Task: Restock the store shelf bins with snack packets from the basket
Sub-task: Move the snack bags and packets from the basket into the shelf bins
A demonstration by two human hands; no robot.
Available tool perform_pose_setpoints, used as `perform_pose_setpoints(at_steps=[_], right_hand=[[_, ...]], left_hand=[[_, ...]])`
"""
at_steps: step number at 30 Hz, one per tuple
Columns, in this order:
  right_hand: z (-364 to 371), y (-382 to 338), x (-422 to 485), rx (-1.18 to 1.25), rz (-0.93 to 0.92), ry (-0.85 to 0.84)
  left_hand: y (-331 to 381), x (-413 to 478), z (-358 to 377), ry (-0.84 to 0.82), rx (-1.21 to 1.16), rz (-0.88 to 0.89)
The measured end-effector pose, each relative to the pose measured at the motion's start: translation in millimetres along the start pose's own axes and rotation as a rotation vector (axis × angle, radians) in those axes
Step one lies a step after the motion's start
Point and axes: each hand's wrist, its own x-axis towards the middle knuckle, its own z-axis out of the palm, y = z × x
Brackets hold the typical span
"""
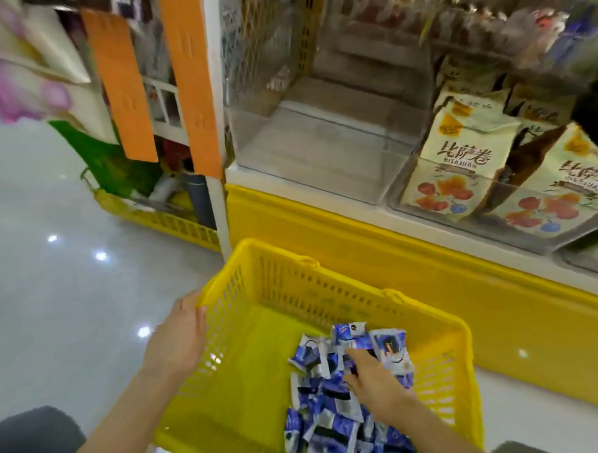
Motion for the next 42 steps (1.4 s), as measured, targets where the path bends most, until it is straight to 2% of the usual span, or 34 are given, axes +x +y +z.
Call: perform_pose_setpoints(at_steps=[3,6,13,15,18,21,22,24,27,28,30,32,34,37,42], right_hand=[[30.1,8.7,13.4,-0.124,0.042,-0.175],[45.0,8.6,21.2,-0.234,0.038,-0.144],[24.1,-7.1,29.9,-0.23,-0.01,-0.155],[7.8,-16.2,28.2,-0.212,-0.042,-0.095],[-16.9,-34.0,16.4,-0.023,-0.081,0.094],[-36.2,-58.4,-4.0,0.219,-0.181,0.299],[-40.0,-66.2,-11.4,0.271,-0.225,0.357],[-44.0,-78.3,-25.9,0.33,-0.297,0.441],[-42.3,-85.1,-44.1,0.311,-0.398,0.51],[-40.6,-85.2,-49.2,0.29,-0.45,0.517],[-37.4,-83.9,-58.1,0.237,-0.582,0.478],[-34.9,-80.4,-63.0,0.175,-0.726,0.428],[-33.0,-74.8,-63.7,0.17,-0.791,0.394],[-29.7,-64.4,-61.9,0.252,-0.726,0.353],[-12.2,-40.4,-45.6,0.229,-0.625,0.305]], left_hand=[[-18.7,-0.4,8.3,-0.057,-0.091,-0.036],[-24.0,-1.5,13.3,-0.022,-0.127,-0.019],[-23.8,2.3,17.7,-0.016,-0.044,-0.054],[-18.8,2.2,17.4,-0.014,-0.009,-0.079],[-4.2,-5.6,19.2,0.157,0.113,-0.003],[16.6,-22.4,25.7,0.259,0.023,0.103],[22.6,-26.8,29.9,0.225,-0.024,0.115],[34.6,-33.1,39.6,0.018,-0.26,0.04],[56.2,-42.6,39.3,-0.456,-0.978,-0.36],[58.2,-45.5,38.6,-0.555,-1.143,-0.434],[57.3,-49.7,34.8,-0.668,-1.311,-0.462],[54.9,-52.7,29.8,-0.7,-1.354,-0.414],[52.1,-54.5,27.5,-0.706,-1.312,-0.367],[47.4,-56.9,25.8,-0.791,-1.232,-0.349],[40.9,-57.9,21.3,-0.996,-0.992,-0.266]])
